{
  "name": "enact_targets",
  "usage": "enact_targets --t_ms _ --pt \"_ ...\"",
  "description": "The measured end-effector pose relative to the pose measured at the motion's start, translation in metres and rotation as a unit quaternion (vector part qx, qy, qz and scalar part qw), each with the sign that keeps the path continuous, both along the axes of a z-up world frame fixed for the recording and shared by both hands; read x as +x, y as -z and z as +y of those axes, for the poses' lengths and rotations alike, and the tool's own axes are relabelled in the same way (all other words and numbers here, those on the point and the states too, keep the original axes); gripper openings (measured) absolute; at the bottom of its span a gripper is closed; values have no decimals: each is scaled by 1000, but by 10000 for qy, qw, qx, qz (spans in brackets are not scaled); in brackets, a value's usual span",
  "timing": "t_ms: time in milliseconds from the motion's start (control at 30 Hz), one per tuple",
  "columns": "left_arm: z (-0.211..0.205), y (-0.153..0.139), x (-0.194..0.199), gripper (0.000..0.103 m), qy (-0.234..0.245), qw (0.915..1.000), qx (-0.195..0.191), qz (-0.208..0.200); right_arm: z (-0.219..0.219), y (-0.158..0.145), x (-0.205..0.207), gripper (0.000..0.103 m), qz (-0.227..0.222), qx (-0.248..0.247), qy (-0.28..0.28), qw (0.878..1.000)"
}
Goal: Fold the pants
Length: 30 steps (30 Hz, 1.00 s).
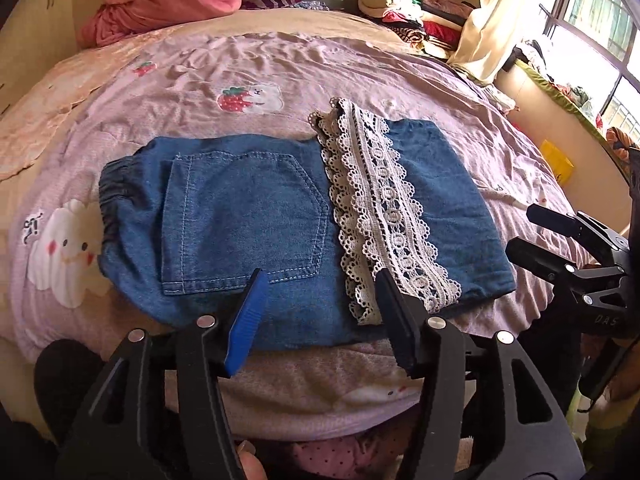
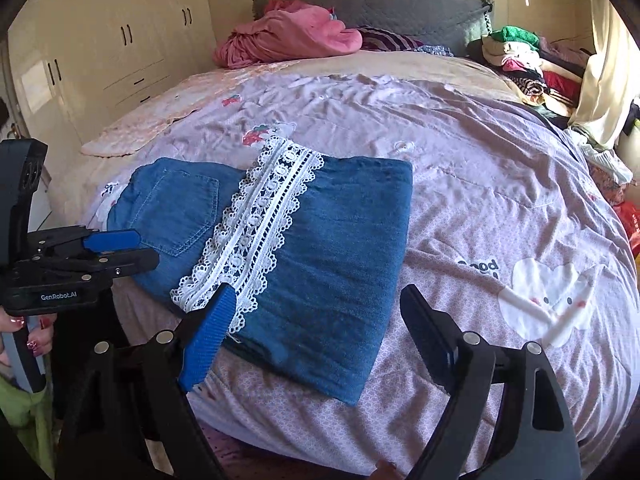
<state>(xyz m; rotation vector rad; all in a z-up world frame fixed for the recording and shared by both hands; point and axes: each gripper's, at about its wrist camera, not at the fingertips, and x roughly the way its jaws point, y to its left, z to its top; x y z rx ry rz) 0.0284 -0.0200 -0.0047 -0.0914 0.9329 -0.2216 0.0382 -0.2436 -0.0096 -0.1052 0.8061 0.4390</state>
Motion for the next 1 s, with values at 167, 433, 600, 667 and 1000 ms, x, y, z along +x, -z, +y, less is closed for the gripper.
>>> enact_targets --t_ms 167,433,600,667,1000 --pt "12 -8 -4 60 -172 9998 -1 -109 8 -8 0 88 -143 -118 -19 9998" --pt "38 -14 -6 77 -497 9986 9 -205 30 -18 3 93 -321 -269 -183 9990" --pt "56 -13 -7 88 -713 9972 -27 -221 48 -24 9 94 -376 -320 -392 9980" --pt "64 -11 -8 89 -793 9966 -63 -210 58 -25 12 94 -409 -350 -509 9973" --pt "119 12 -3 92 -1358 9903 -289 20 105 -28 49 95 -104 -64 -1135 9935"
